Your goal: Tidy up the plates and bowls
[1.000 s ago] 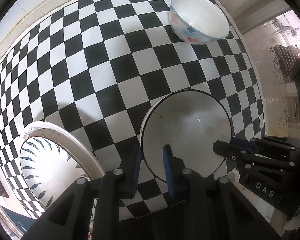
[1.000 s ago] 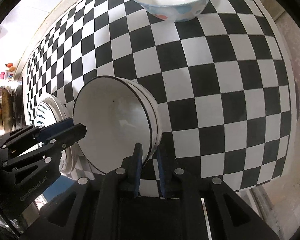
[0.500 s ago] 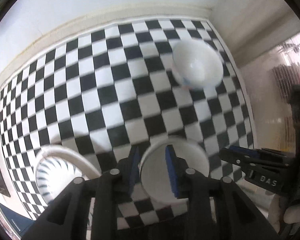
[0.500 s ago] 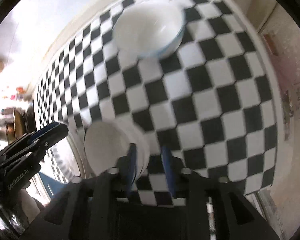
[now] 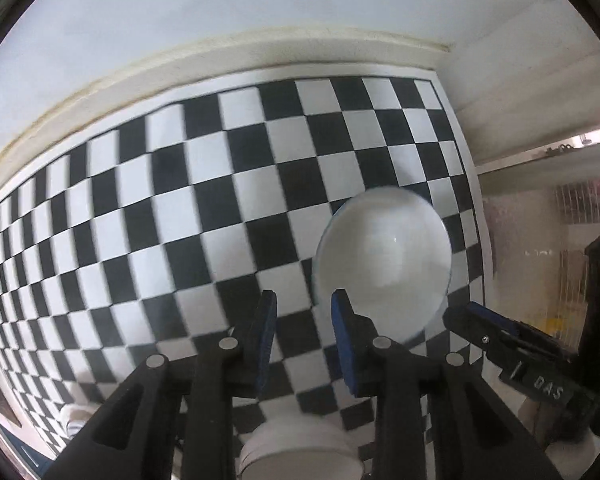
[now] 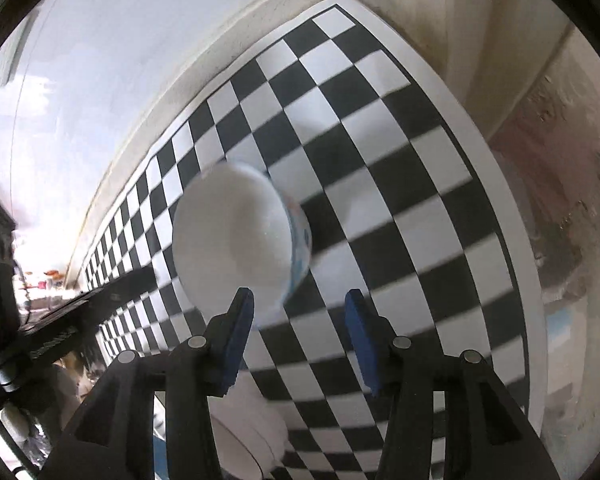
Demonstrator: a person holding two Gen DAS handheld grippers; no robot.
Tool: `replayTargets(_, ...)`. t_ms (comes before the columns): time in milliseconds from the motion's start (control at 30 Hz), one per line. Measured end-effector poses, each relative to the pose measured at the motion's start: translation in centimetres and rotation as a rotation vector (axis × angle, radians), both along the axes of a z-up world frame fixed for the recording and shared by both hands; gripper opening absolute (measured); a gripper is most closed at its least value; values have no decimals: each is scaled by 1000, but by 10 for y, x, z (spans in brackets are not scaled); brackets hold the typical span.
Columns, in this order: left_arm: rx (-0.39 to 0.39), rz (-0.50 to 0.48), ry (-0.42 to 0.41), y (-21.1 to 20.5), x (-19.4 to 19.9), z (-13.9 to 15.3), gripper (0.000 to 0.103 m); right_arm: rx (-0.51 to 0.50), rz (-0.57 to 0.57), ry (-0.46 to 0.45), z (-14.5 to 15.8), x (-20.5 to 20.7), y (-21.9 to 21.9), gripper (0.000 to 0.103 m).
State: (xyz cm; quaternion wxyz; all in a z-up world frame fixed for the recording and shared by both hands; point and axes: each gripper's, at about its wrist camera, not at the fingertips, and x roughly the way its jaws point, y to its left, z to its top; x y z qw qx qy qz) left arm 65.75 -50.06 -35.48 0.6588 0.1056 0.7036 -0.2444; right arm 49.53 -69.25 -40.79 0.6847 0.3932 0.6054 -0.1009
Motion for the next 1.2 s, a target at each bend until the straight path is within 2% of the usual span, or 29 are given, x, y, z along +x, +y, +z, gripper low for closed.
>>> replayTargets(167,22,-27,62,-20,10,-29,26,1,1,26,-18,19,-10,50)
replayTargets(333,47,-44,59,-27,7,-49,25,29,10,53,-39,31,-9,48)
replayTargets(367,40,-42,65,-28,6,-52,22,31,14,54,-42,32,-9,46)
replayTargets(433,31,-39,69,-28,5,-54,18,35,17,67,-48,36,-7,17)
replayTargets(600,22,-53,42,-30,-1,-53,18,-21,32,83,-44,37,-2,11)
replayTargets(833,-3,-58,5,-23,-10,-27,18,-32,48,67,-30,33,13,10)
replayTargets(1200,-57,-65,-67,11,-30,31,18,-67,87,4,21,13,35,10)
